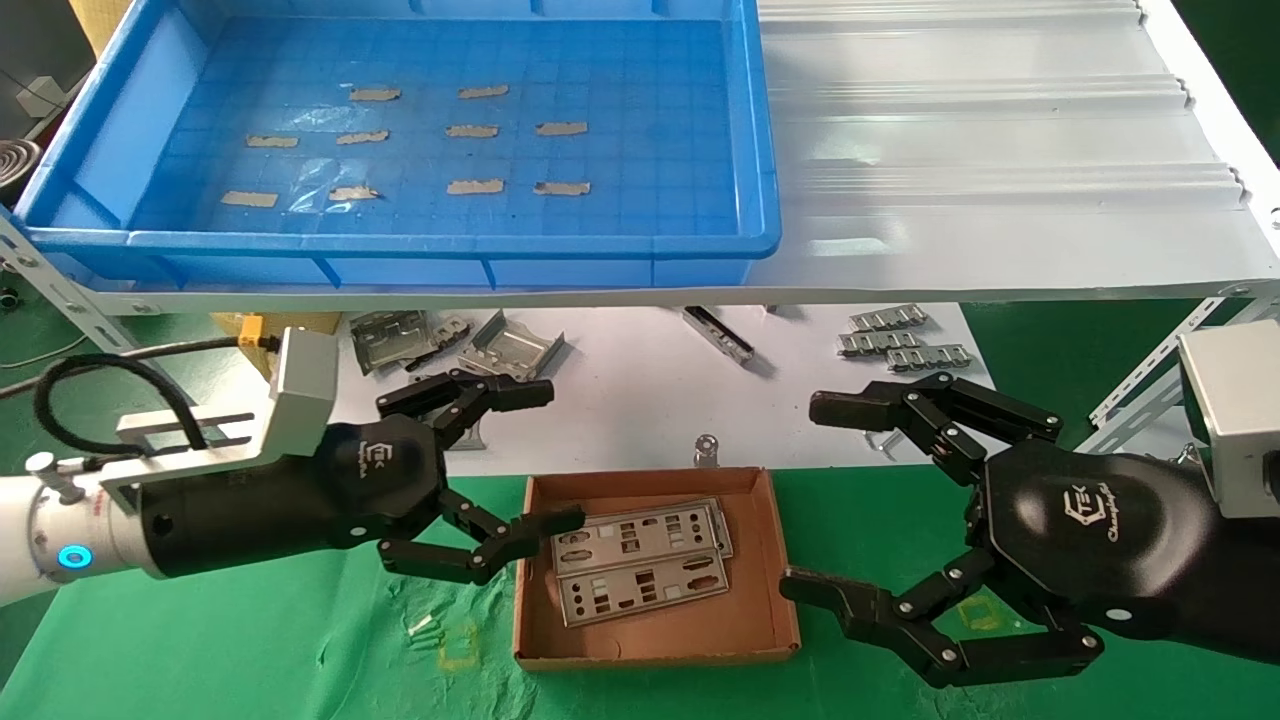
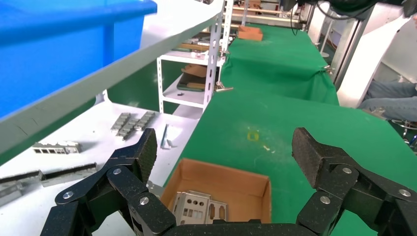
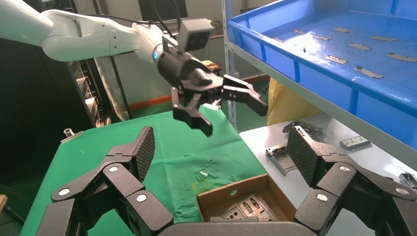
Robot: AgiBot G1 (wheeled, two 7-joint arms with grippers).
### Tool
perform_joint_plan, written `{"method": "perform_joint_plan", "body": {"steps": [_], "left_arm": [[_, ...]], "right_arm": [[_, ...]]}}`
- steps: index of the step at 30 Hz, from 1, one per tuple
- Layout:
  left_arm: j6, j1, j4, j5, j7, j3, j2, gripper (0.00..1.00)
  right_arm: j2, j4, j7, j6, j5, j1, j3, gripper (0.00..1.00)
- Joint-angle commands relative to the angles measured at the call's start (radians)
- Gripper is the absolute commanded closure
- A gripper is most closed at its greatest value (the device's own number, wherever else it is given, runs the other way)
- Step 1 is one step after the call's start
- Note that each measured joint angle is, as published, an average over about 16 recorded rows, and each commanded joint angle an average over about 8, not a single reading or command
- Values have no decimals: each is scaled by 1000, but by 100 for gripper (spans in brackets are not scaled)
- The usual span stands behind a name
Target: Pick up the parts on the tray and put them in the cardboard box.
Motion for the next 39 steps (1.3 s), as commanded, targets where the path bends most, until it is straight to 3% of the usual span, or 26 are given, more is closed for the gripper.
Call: {"method": "perform_joint_plan", "body": {"steps": [1,28,39], "left_arm": [[-3,16,-43,-10,-23,-14,-21,0],[-36,224,-609,-140,-323,-205,-303,0],[-39,243,-656,-154,-341,-222,-326,0]], "right_arm": [[0,0,0,0,0,0,0,0],[0,0,0,0,0,0,0,0],[0,0,0,0,0,0,0,0]]}}
